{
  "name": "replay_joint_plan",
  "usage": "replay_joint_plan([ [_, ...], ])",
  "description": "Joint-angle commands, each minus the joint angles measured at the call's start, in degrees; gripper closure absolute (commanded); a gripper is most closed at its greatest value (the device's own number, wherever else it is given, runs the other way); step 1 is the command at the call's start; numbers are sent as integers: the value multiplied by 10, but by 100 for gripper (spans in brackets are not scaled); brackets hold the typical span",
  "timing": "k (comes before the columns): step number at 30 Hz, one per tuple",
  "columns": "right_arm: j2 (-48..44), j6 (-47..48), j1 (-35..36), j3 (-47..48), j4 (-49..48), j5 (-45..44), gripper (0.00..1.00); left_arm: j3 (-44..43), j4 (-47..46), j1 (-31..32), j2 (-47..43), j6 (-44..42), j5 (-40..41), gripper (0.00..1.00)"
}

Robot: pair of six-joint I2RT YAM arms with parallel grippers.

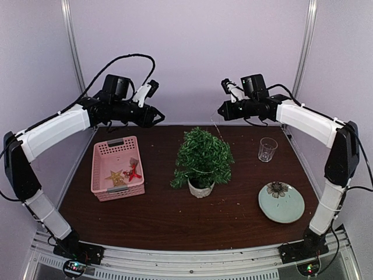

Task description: Decorate the small christmas tree

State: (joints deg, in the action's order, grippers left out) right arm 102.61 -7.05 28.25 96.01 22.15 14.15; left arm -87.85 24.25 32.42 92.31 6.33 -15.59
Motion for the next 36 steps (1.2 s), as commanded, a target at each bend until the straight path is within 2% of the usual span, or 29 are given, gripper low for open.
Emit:
replay_joint_plan([
  [1, 30, -2, 3, 35, -48, 125, 100, 25, -56, -20, -4, 18, -30, 57],
  [6, 53, -12, 6, 57, -91, 211, 100, 51, -97, -50, 9, 16, -107, 59],
  [10, 69, -32, 9, 69, -131, 276, 100, 65, -155, -79, 36, 21, -207, 60],
  [15, 84, -53, 15, 73, -165, 326, 100, 58, -226, -81, 80, 5, -286, 58],
  [19, 94, -72, 20, 78, -187, 344, 100, 42, -291, -80, 121, 33, -331, 55],
  [25, 106, -81, 26, 91, -197, 348, 100, 60, -357, -75, 144, 57, -363, 49],
  [36, 119, -75, 33, 105, -189, 334, 100, 41, -371, -28, 164, 115, -355, 45],
])
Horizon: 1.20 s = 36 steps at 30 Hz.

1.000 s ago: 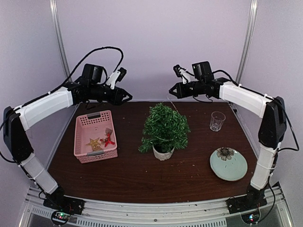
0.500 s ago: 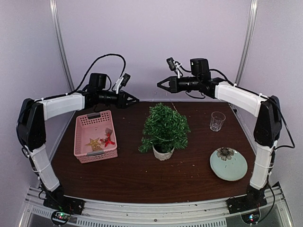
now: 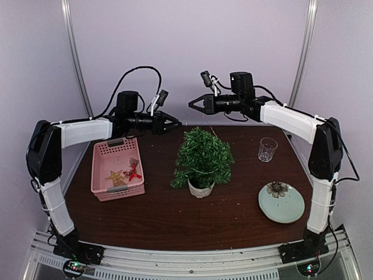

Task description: Decorate the small christmas tree

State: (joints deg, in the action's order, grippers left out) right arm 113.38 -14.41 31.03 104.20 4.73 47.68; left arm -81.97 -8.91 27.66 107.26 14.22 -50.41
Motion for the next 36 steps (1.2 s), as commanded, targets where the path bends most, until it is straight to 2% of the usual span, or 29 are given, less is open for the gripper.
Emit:
replay_joint_plan([
  [1, 11, -1, 5, 24, -14, -2, 100, -19, -41, 23, 18, 43, -2, 45],
  [10, 7, 12, 9, 22, -1, -10, 100, -15, -66, 44, 35, 68, 9, 49],
  [12, 3, 14, 10, 19, 0, -12, 100, -16, -73, 46, 36, 74, 8, 64],
  [14, -1, 16, 10, 13, 2, -15, 100, -12, -81, 45, 31, 80, 13, 84],
  [16, -3, 17, 10, 8, 3, -18, 100, -6, -92, 45, 20, 85, 21, 99],
  [36, -9, 31, 10, -36, 6, -34, 100, 40, -175, -39, -66, 201, 101, 100],
])
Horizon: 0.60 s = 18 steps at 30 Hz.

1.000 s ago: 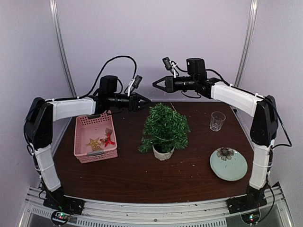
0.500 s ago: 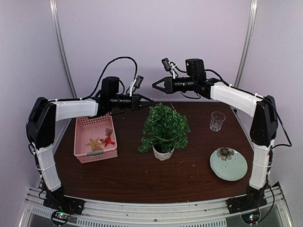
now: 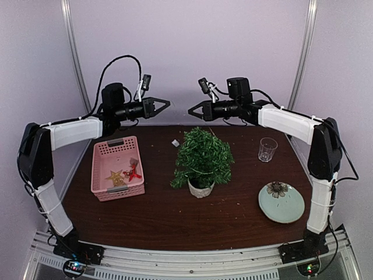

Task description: Decorate the small christmas tree

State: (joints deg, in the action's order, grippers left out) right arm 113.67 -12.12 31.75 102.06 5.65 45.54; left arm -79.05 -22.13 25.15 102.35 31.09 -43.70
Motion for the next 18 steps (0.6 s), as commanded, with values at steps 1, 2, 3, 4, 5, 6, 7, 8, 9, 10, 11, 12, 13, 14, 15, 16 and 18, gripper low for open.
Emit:
replay_joint_plan([
  [1, -13, 10, 2, -17, -3, -15, 100, 11, -44, -18, -19, 37, 41, 100],
  [2, -14, 13, 2, -19, 0, -18, 100, 14, -45, -23, -22, 41, 47, 100],
  [3, -15, 16, 2, -21, 4, -23, 100, 17, -45, -29, -26, 44, 54, 100],
  [4, -16, 19, 2, -21, 7, -26, 100, 20, -42, -37, -30, 47, 59, 100],
  [5, -17, 22, 2, -22, 10, -29, 100, 24, -39, -42, -35, 47, 60, 100],
  [6, -18, 26, 2, -22, 12, -29, 100, 28, -35, -46, -40, 45, 60, 100],
  [7, -17, 26, 2, -22, 13, -29, 100, 31, -29, -49, -44, 41, 58, 100],
  [8, -16, 26, 2, -21, 13, -28, 100, 35, -19, -50, -48, 36, 56, 100],
  [9, -15, 25, 1, -20, 11, -26, 100, 37, -9, -50, -51, 27, 52, 100],
  [10, -14, 23, 2, -19, 9, -24, 100, 39, -1, -50, -53, 23, 45, 100],
  [11, -13, 22, 2, -19, 8, -20, 98, 43, 5, -50, -55, 23, 36, 100],
  [12, -13, 21, 2, -19, 5, -19, 95, 47, 8, -50, -57, 23, 27, 100],
  [13, -13, 21, 3, -19, 4, -17, 90, 53, 10, -50, -60, 23, 20, 100],
  [14, -13, 22, 3, -19, 3, -15, 83, 59, 15, -50, -65, 22, 15, 100],
  [15, -16, 25, 3, -20, 4, -15, 76, 66, 24, -50, -70, 19, 13, 100],
  [16, -17, 26, 3, -21, 5, -14, 71, 74, 31, -50, -75, 14, 14, 100],
  [18, -21, 30, 3, -22, 8, -17, 58, 88, 42, -50, -87, 4, 15, 100],
])
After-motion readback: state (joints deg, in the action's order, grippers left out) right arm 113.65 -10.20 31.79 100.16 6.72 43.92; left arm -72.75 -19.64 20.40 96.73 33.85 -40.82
